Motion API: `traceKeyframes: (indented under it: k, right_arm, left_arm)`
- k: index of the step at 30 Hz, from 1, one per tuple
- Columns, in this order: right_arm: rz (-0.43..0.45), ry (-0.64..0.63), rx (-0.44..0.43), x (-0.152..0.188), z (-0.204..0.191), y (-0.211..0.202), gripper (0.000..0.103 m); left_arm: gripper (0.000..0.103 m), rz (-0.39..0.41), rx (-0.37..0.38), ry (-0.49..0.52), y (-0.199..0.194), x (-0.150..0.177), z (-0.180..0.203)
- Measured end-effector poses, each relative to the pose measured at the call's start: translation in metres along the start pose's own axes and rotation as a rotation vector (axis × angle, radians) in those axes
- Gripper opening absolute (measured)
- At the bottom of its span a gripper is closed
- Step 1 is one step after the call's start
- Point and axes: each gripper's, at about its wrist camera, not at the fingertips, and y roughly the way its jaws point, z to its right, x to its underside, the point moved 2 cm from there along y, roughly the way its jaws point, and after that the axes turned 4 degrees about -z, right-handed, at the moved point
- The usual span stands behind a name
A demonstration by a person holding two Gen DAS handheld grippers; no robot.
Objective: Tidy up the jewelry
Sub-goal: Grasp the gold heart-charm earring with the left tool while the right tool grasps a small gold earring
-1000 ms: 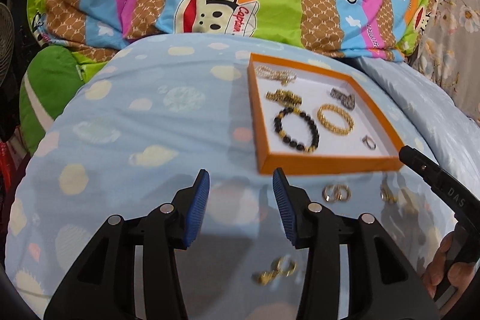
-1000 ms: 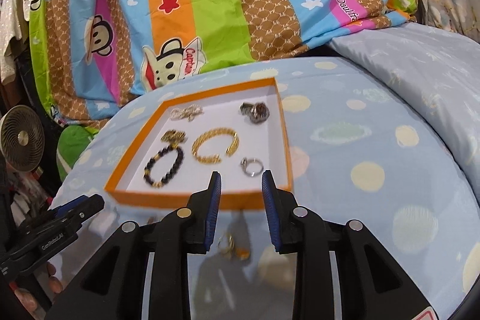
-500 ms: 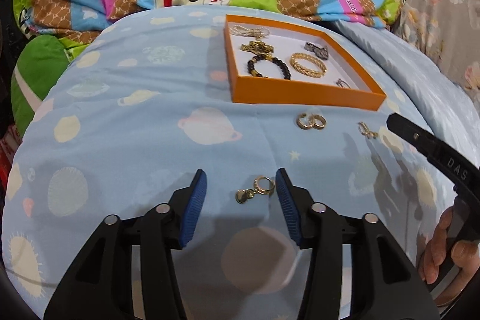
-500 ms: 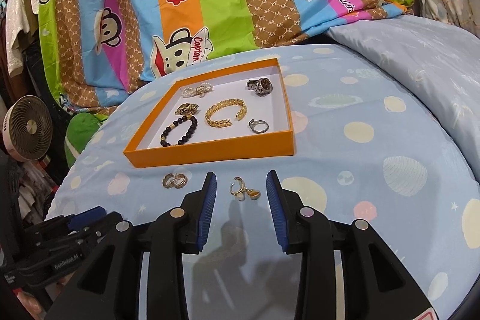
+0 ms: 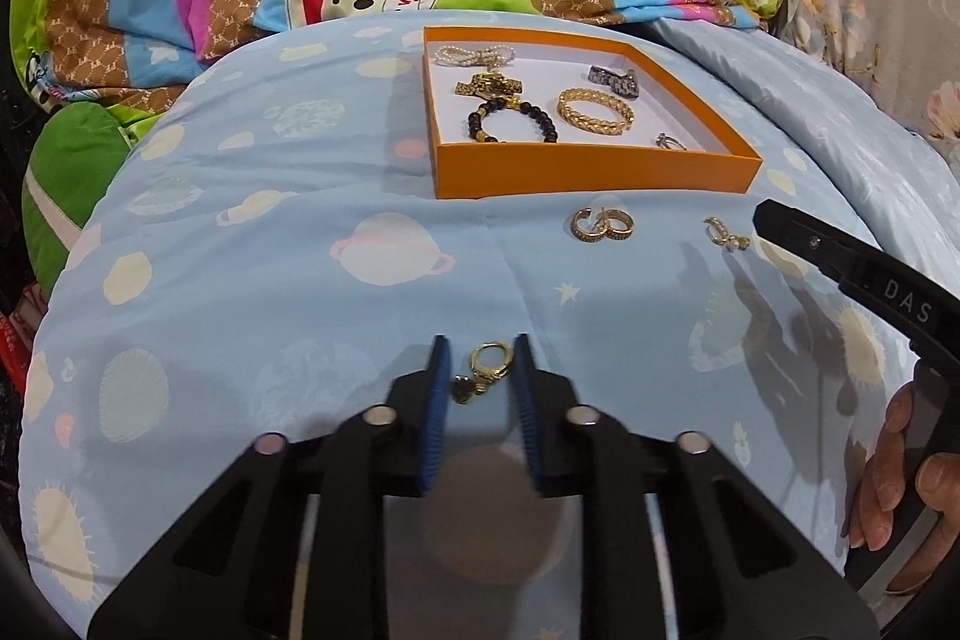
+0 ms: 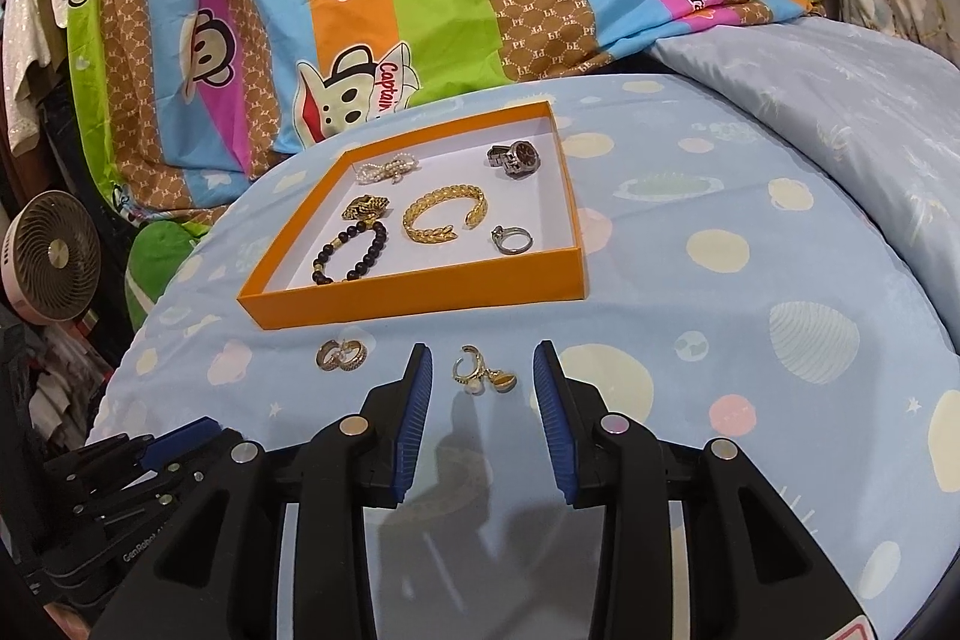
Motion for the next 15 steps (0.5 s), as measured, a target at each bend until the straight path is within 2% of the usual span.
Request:
traceKeyframes:
  k: [7, 15]
  right_arm:
    - [-0.058, -0.04, -0.007, 0.0, -0.007, 0.011, 0.035]
    - [-0.116, -0.094, 0.041, -0.001, -0.018, 0.026, 0.035]
  left_arm:
    - [0.013, 0.046, 0.01, 0.003, -0.009, -0.002, 0.004]
    - [0.013, 0.038, 0.018, -0.052, -0.002, -0.008, -0.007]
